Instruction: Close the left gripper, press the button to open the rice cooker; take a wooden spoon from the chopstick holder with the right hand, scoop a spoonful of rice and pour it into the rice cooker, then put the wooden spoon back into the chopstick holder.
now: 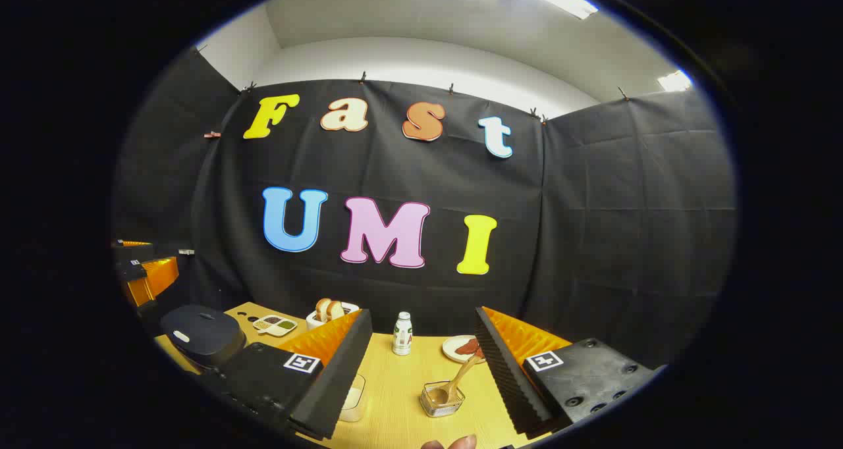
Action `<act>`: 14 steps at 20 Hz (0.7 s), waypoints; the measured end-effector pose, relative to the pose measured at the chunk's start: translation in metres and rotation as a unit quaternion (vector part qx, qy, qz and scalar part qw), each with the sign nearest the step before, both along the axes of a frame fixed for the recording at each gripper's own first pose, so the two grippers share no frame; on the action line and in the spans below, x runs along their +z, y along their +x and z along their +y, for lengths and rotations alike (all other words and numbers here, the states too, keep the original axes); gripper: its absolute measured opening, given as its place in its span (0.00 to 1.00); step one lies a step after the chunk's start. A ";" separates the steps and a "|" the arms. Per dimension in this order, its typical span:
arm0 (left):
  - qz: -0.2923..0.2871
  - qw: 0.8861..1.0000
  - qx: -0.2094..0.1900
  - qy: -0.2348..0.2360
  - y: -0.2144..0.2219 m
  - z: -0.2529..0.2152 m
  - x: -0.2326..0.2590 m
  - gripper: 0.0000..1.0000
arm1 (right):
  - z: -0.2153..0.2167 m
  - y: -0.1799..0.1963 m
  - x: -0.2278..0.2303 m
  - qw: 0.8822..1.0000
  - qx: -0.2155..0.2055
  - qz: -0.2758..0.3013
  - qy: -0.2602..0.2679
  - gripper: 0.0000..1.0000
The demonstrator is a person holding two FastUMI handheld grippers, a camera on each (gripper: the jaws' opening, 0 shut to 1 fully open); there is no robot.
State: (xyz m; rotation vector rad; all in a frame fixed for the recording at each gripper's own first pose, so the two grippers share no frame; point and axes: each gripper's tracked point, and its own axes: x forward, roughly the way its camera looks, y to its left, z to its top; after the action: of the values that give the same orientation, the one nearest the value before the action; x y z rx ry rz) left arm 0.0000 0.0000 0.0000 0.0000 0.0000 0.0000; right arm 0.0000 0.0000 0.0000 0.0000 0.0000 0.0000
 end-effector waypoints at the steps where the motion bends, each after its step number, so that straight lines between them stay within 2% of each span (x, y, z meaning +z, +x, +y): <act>1: 0.000 1.000 -0.001 0.000 0.000 -0.001 0.000 0.98 | 0.000 0.000 0.000 1.000 -0.001 -0.001 -0.001 0.97; 14: 0.001 1.000 0.002 -0.003 0.003 0.003 -0.004 0.98 | 0.008 0.000 0.000 1.000 0.005 -0.002 -0.006 0.97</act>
State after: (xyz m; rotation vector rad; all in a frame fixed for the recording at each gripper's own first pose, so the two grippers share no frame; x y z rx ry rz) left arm 0.0026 0.0033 -0.0043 -0.0064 0.0025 0.0038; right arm 0.0003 0.0075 -0.0005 -0.0126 -0.0042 0.0100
